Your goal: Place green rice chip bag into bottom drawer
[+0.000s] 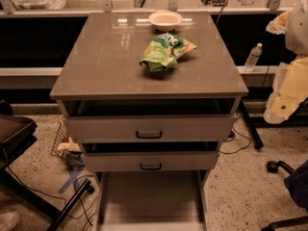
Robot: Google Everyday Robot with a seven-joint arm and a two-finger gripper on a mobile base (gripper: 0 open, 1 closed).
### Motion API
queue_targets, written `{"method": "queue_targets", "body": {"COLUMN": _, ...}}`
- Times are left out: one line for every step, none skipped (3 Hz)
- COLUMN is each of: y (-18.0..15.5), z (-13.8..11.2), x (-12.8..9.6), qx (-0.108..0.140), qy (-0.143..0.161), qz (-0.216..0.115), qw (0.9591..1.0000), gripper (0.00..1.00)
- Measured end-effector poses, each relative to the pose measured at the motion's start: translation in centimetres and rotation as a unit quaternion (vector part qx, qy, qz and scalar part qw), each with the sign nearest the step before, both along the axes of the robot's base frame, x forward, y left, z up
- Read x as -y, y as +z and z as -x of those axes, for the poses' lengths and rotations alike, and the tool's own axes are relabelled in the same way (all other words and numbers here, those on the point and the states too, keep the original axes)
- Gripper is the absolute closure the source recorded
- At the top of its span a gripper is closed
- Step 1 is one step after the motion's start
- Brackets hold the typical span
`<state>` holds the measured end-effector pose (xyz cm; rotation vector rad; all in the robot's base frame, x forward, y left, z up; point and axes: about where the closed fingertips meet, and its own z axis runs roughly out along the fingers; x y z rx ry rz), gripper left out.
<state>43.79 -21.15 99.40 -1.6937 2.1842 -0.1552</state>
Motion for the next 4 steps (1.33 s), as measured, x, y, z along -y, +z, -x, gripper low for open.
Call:
{"method": "queue_targets", "body": {"y": 0.0, "z": 0.0, "x": 0.0, "qx": 0.000, "qy": 0.000, "qz": 0.000, "qw": 1.0000, "gripper": 0.00}}
{"method": "queue_targets", "body": {"y": 0.5, "z": -3.4, "x": -4.2, "qx": 0.019, "qy": 0.109, "qz": 0.016, "qw": 0.9937, "gripper": 0.00}}
{"method": "queue_targets", "body": {"y": -0.1, "z": -7.2, "x": -8.9, "qx": 0.037, "qy": 0.239, "qz": 0.036, "qw": 0.9696, "gripper": 0.00}}
{"method": "queue_targets", "body": {"y": -1.3, "z": -10.1, "x": -12.7, "qx": 0.048, "qy": 0.348, "qz": 0.049, "qw": 0.9348, "gripper": 0.00}}
